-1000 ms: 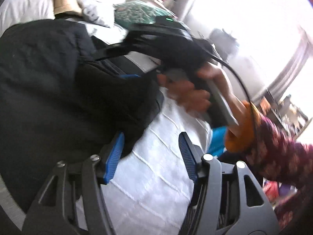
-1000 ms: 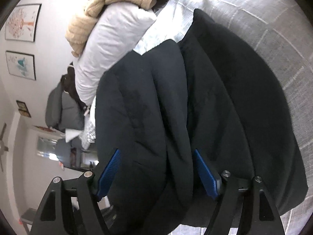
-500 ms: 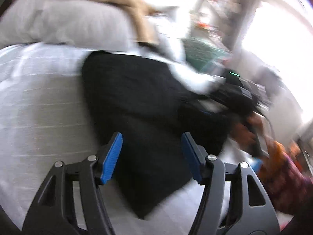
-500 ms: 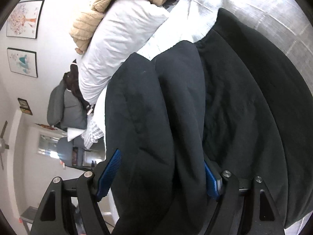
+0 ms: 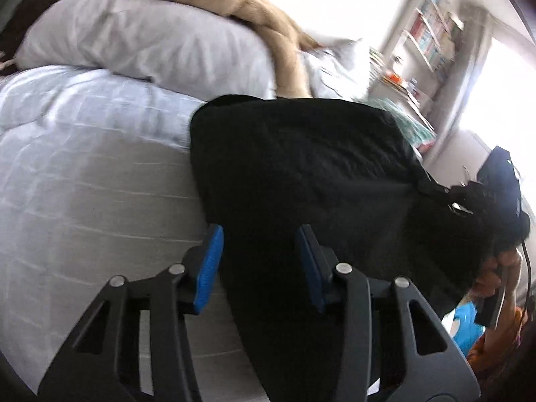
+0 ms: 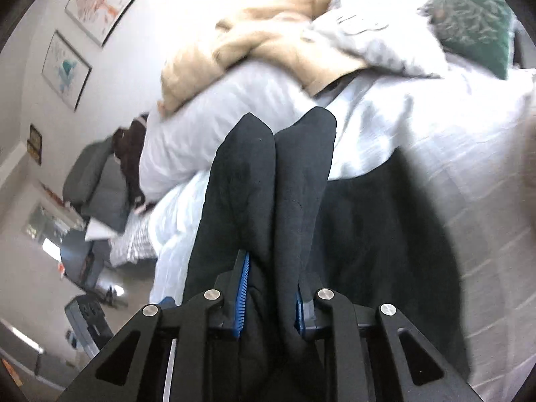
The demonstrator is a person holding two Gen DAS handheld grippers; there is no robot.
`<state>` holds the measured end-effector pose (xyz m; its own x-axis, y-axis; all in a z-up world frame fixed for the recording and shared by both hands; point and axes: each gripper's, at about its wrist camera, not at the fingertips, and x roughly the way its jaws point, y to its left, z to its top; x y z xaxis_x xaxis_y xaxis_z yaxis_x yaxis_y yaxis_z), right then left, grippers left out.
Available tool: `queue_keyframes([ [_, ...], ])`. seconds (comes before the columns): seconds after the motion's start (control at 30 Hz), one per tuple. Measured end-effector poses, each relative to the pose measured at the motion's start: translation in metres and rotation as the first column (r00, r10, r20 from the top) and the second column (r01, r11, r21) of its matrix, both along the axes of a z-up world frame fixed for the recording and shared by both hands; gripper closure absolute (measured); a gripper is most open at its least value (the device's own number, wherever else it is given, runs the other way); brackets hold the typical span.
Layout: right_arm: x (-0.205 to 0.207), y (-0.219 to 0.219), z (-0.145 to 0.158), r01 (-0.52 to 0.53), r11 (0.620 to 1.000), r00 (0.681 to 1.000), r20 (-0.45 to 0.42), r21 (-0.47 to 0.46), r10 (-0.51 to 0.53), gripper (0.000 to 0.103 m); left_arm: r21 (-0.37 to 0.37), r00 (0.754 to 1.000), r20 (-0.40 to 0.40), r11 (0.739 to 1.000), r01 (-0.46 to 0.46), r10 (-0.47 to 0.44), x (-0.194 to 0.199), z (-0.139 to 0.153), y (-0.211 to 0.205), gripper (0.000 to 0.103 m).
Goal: Fold large clothes
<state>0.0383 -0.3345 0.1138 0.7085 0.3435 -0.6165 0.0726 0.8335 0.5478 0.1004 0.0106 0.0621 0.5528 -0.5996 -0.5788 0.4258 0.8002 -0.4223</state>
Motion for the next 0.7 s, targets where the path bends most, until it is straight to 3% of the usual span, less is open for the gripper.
queue_keyframes([
  [0.13, -0.01, -0.046, -0.031, 0.091, 0.996, 0.992, -0.092, 0.026, -0.088, 0.08, 0.024, 0.995, -0.002, 0.995, 0.101, -0.101, -0.008, -0.012, -0.044, 0.055],
  [0.2, -0.012, -0.069, -0.059, 0.123, 0.992, 0.977, -0.179, 0.023, -0.117, 0.078, 0.053, 0.99, 0.005, 0.989, 0.139, -0.14, -0.016, -0.018, -0.065, 0.055],
  [0.33, -0.016, -0.091, -0.107, 0.169, 0.984, 0.946, -0.288, 0.049, -0.148, 0.05, 0.164, 0.984, 0.059, 0.974, 0.159, -0.171, -0.026, -0.025, -0.087, 0.053],
  [0.4, -0.016, -0.087, -0.102, 0.155, 0.987, 0.953, -0.268, 0.035, -0.14, 0.051, 0.159, 0.986, 0.056, 0.977, 0.145, -0.156, -0.023, -0.022, -0.084, 0.05],
  [0.47, -0.016, -0.075, -0.093, 0.106, 0.994, 0.967, -0.23, -0.009, -0.105, 0.064, 0.13, 0.99, 0.043, 0.984, 0.125, -0.131, -0.018, -0.014, -0.077, 0.05],
  [0.5, -0.014, -0.067, -0.09, 0.09, 0.996, 0.97, -0.223, -0.019, -0.092, 0.066, 0.113, 0.992, 0.045, 0.987, 0.114, -0.12, -0.017, -0.009, -0.073, 0.05],
  [0.63, -0.005, -0.039, -0.094, 0.002, 0.997, 0.974, -0.226, -0.074, -0.019, 0.066, 0.061, 0.988, 0.098, 0.991, 0.117, -0.123, -0.021, 0.002, -0.071, 0.046],
  [0.7, 0.0, -0.029, -0.097, -0.024, 0.992, 0.971, -0.24, -0.121, -0.006, 0.064, 0.105, 0.982, 0.105, 0.984, 0.144, -0.155, -0.026, -0.004, -0.081, 0.042],
])
